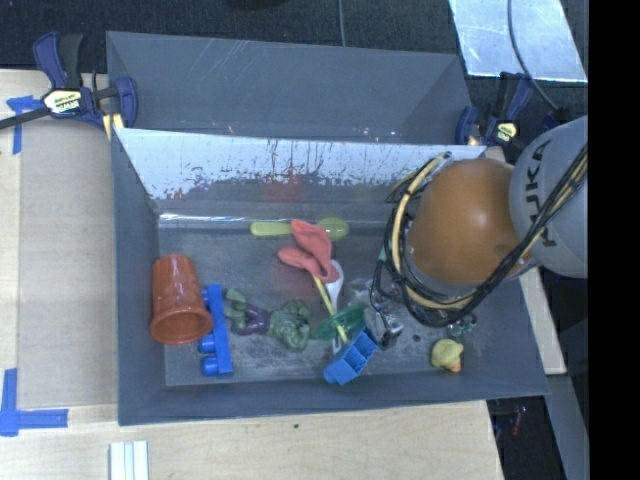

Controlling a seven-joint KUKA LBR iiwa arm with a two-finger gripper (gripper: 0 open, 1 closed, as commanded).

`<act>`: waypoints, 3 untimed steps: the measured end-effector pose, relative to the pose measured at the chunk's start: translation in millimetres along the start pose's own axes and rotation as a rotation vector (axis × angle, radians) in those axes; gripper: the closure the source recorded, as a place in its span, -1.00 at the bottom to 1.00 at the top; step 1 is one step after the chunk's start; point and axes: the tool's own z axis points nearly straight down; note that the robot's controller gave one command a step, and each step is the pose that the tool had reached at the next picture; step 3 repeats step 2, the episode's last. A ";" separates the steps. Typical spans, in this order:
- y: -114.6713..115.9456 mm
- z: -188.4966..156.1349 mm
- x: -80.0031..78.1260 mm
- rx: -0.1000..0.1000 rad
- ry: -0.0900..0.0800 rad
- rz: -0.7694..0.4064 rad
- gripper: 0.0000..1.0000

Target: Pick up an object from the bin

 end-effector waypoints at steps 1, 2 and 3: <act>-0.2 -30.7 -0.4 0.000 0.001 0.000 1.00; -1.1 -63.8 -1.8 0.000 -0.001 0.001 1.00; -1.1 -63.8 -1.8 0.000 -0.001 0.001 1.00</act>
Offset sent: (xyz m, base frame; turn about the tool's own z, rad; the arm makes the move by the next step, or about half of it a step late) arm -0.0008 0.0003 0.0849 -0.0006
